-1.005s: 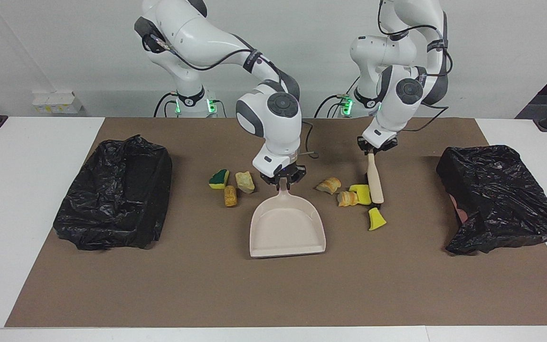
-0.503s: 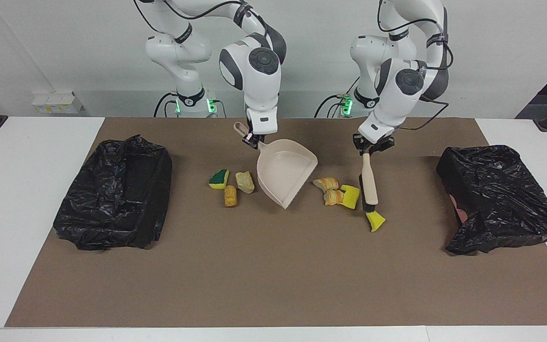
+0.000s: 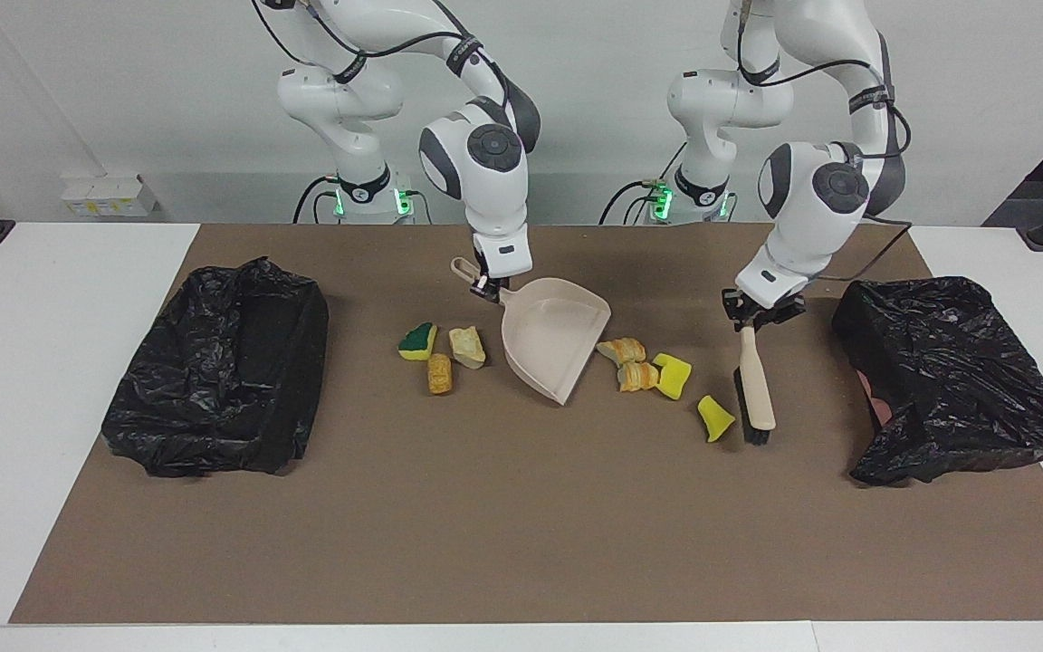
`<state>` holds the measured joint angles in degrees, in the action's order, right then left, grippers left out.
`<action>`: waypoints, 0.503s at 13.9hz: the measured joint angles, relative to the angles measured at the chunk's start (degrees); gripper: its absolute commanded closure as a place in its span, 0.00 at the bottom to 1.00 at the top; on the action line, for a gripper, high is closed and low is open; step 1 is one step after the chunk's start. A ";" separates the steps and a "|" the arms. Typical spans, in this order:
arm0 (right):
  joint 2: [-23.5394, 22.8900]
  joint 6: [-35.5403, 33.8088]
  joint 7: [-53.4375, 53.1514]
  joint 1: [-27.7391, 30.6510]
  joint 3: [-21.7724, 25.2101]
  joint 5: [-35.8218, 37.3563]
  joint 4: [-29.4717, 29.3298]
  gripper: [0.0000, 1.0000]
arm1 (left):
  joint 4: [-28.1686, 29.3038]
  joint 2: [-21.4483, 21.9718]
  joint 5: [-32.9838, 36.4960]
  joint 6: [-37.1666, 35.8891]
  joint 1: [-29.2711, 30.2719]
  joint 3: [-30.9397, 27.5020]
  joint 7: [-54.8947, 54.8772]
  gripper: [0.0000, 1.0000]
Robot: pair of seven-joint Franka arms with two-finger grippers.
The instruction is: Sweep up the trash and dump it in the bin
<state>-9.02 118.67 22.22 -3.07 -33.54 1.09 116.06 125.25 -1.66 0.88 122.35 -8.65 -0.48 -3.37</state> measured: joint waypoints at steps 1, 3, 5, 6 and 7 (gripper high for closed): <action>-1.01 1.46 -0.69 -0.73 -0.01 0.00 0.00 1.00 | -1.71 -2.14 0.04 0.14 0.64 -0.02 -1.31 1.00; -2.27 3.02 -1.63 -1.73 -0.01 0.00 -0.02 1.00 | -3.73 -5.28 0.08 0.26 1.13 -0.07 -2.47 1.00; -2.40 3.08 -1.78 -1.83 0.03 0.00 -0.10 1.00 | -4.35 -5.92 0.09 -0.23 1.04 0.42 -2.80 1.00; -2.40 3.08 -1.78 -1.83 0.06 0.00 -0.14 1.00 | -4.39 -5.84 0.09 -1.37 0.67 0.71 -2.89 1.00; -2.40 3.08 -1.80 -1.83 0.06 0.00 -0.15 1.00 | -4.40 -5.76 0.10 -2.92 -0.04 0.98 -2.89 1.00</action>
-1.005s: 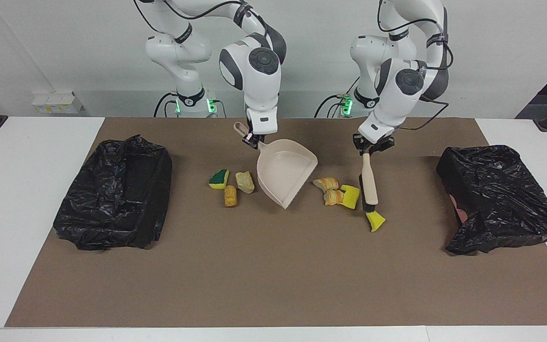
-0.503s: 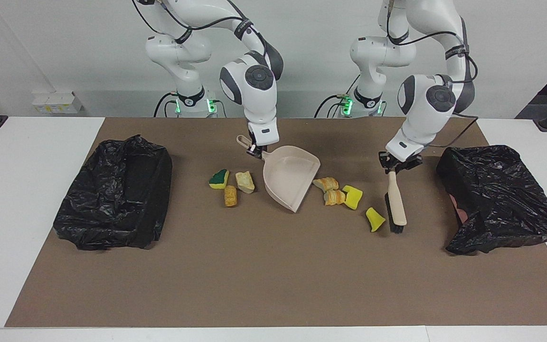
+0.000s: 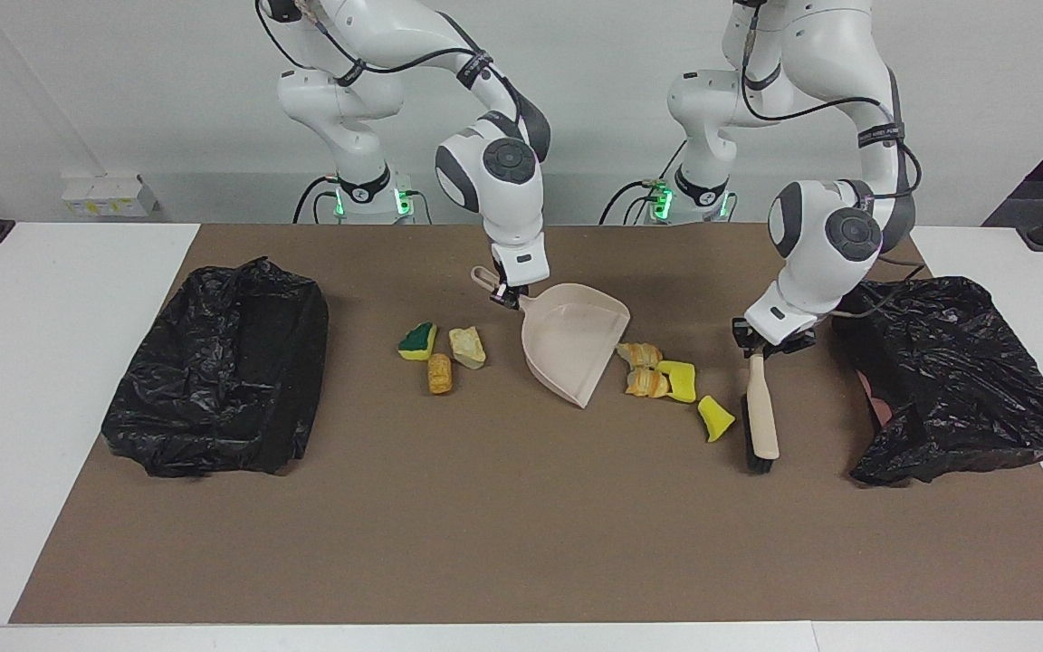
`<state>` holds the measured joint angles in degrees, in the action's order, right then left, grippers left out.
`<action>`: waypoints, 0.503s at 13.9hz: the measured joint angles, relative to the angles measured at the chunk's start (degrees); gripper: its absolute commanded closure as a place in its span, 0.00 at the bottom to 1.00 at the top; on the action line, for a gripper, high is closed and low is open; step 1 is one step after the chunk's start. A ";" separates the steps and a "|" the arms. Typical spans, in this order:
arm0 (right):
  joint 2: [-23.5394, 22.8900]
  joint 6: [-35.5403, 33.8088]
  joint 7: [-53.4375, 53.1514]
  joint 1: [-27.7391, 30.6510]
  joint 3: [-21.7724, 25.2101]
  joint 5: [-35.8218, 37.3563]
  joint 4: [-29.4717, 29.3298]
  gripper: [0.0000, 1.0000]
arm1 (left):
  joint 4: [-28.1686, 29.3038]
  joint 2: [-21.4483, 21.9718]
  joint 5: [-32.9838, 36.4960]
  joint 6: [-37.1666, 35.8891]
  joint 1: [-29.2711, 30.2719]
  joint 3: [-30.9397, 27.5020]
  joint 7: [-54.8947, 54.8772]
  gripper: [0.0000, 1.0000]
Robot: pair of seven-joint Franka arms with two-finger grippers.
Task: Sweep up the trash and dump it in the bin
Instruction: 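Sweep the scraps into the dustpan with the brush in the left gripper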
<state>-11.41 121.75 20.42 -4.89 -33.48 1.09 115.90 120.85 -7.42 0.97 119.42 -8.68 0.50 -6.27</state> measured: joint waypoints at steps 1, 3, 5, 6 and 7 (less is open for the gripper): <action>0.00 0.00 -0.12 0.00 0.00 0.00 0.00 1.00 | -0.01 0.09 0.00 -1.35 -0.99 0.19 0.01 1.00; 0.00 0.00 -0.77 0.00 0.00 0.00 0.00 1.00 | -0.05 0.50 0.01 -3.89 -3.37 0.30 0.18 1.00; 0.00 0.00 -0.91 0.00 0.00 0.00 0.00 1.00 | -0.03 1.21 -0.04 -6.70 -5.80 0.46 0.36 1.00; 0.00 0.00 -0.97 0.00 0.00 0.00 0.00 1.00 | 0.12 1.51 -0.47 -7.49 -6.92 0.57 0.46 1.00; 0.00 0.00 -1.01 0.00 0.00 0.00 0.00 1.00 | 0.46 1.82 -1.68 -7.95 -8.21 0.62 0.61 1.00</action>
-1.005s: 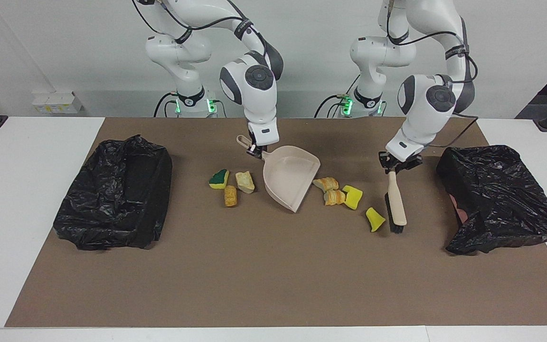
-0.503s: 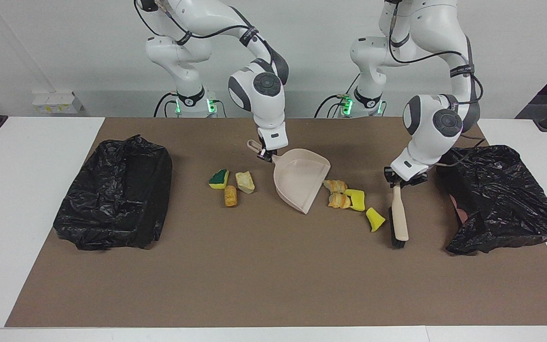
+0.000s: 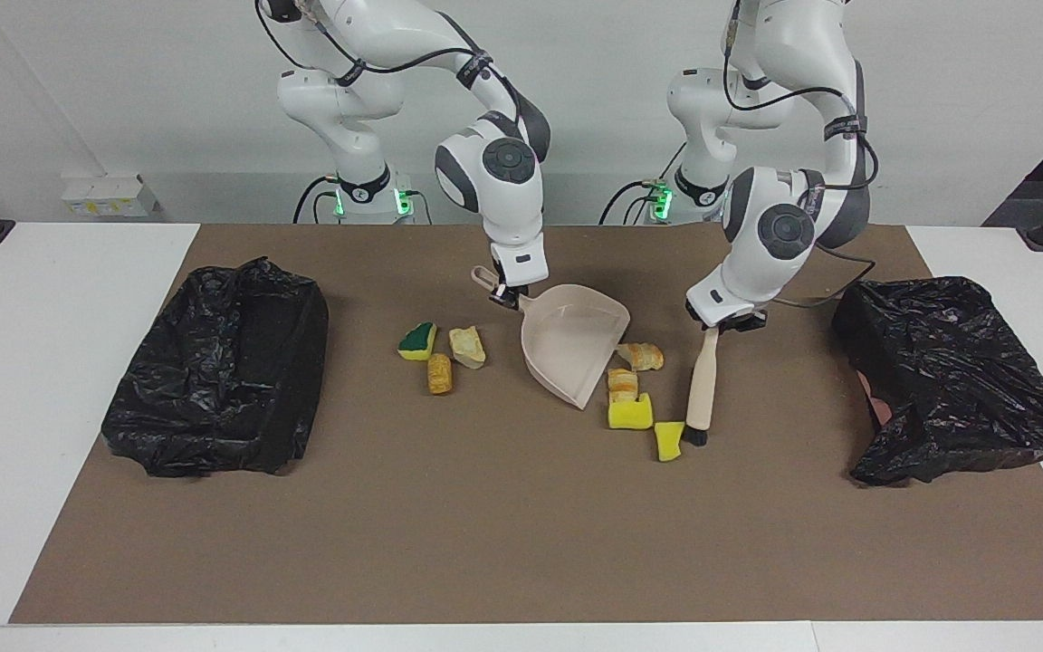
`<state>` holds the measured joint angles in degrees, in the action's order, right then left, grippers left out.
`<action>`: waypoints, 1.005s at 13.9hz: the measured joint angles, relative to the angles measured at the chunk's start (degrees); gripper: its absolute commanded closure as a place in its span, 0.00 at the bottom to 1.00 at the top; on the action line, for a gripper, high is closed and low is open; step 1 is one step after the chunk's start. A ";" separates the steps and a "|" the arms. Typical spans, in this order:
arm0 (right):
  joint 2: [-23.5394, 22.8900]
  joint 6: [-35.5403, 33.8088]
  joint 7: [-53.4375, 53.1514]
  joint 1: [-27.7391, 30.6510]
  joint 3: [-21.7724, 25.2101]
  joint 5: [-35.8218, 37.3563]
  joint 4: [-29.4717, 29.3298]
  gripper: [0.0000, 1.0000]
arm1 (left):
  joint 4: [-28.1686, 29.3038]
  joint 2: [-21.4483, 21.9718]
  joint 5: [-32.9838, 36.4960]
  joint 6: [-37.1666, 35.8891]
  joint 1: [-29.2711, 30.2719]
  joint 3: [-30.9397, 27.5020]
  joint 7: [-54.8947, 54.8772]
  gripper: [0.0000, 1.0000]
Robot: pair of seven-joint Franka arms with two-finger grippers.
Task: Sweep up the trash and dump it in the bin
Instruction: 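Sweep the scraps into the dustpan with the brush in the left gripper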
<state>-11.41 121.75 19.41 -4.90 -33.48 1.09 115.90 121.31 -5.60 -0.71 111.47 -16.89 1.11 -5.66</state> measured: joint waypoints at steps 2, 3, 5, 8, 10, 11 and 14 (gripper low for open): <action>0.00 0.00 -0.17 0.00 0.00 0.00 0.00 1.00 | 0.75 0.57 -3.34 -0.15 -2.20 0.14 0.06 1.00; 0.00 0.00 -0.26 0.00 0.00 0.00 0.00 1.00 | 0.98 0.76 -4.30 -0.16 -3.62 0.19 0.06 1.00; 0.00 -0.04 -0.40 0.00 0.04 0.00 0.02 1.00 | 1.22 1.21 -5.95 -0.45 -7.46 0.19 1.08 1.00; 0.00 -0.04 -0.50 0.00 0.04 0.00 0.03 1.00 | 1.20 2.23 -8.53 -3.73 -13.61 0.38 4.12 1.00; -0.01 -0.04 -0.51 0.00 0.03 0.00 0.03 1.00 | 1.03 3.11 -9.65 -4.89 -15.02 0.40 4.87 1.00; -0.01 -0.04 -0.51 0.00 0.03 0.00 0.03 1.00 | 0.95 3.54 -9.77 -5.22 -15.05 0.29 4.90 1.00; -0.01 -0.12 -2.90 0.00 0.02 0.00 0.03 1.00 | -0.47 4.03 -9.60 -5.45 -13.88 -1.07 4.90 1.00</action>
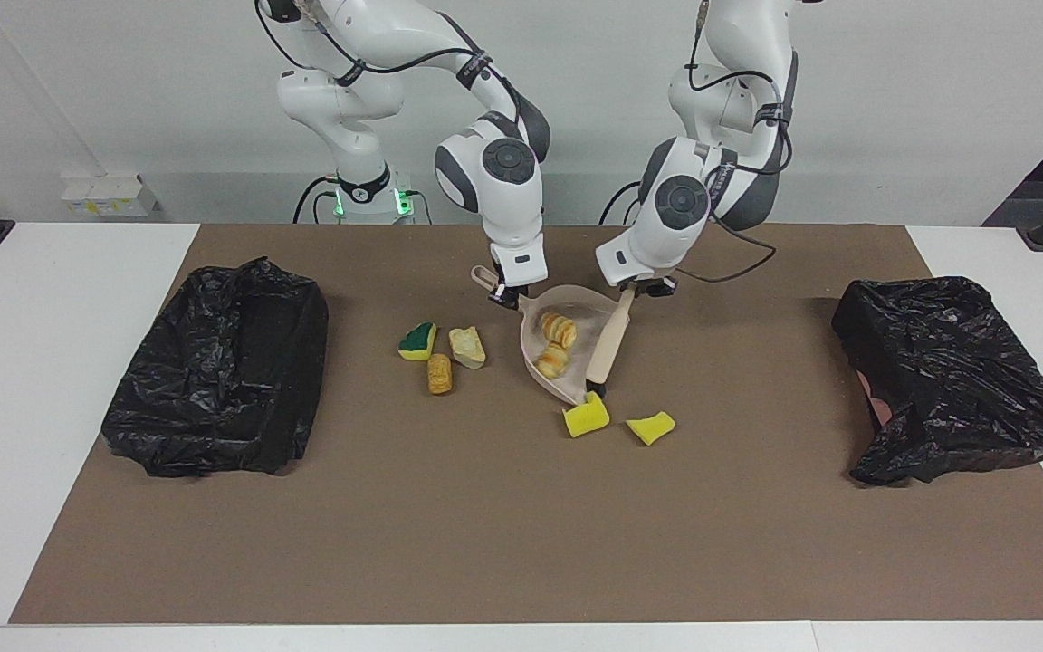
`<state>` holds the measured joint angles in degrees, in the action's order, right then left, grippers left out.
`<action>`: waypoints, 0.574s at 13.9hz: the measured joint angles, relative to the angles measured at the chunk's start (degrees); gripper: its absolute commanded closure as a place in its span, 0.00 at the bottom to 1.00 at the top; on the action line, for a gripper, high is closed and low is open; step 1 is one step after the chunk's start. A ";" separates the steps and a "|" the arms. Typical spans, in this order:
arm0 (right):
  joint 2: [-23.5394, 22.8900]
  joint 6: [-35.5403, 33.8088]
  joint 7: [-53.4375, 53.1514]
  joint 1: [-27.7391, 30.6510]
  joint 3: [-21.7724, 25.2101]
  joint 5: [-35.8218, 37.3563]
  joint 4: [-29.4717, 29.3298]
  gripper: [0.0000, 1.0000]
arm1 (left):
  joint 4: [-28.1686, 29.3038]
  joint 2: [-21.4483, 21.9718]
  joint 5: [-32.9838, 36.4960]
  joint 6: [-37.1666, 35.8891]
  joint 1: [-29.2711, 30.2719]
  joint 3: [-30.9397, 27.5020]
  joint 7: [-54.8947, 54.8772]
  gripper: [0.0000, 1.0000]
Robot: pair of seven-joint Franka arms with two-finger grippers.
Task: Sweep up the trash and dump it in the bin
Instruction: 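Sweep the scraps into the dustpan with the brush in the left gripper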
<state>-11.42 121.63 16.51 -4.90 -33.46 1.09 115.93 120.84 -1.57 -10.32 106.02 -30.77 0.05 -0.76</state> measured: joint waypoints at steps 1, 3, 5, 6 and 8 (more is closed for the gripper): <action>0.00 -0.29 -2.94 -0.01 -0.04 0.00 -0.01 1.00 | -1.07 -0.13 0.52 -0.04 1.53 -0.20 -0.02 1.00; 0.03 -1.19 -8.33 -0.04 -0.19 0.00 -0.05 1.00 | -3.85 -1.16 2.83 -0.25 5.57 -0.43 -0.29 1.00; 0.28 -1.39 -10.77 -0.04 -0.24 0.59 -0.18 1.00 | -6.99 -3.19 5.15 -0.05 9.23 -0.61 -1.46 1.00; 0.36 -1.39 -10.99 -0.03 -0.19 1.78 -0.26 1.00 | -8.22 -4.32 5.95 0.61 10.75 -0.65 -2.86 1.00; 0.33 -1.37 -11.10 0.10 0.10 4.43 -0.49 1.00 | -9.46 -6.21 6.56 4.11 13.45 -0.73 -6.39 1.00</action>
<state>-11.09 120.25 5.41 -4.80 -33.36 5.52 115.45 111.39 -7.78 -3.76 110.13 -17.32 -0.68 -7.15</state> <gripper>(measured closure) 0.692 0.744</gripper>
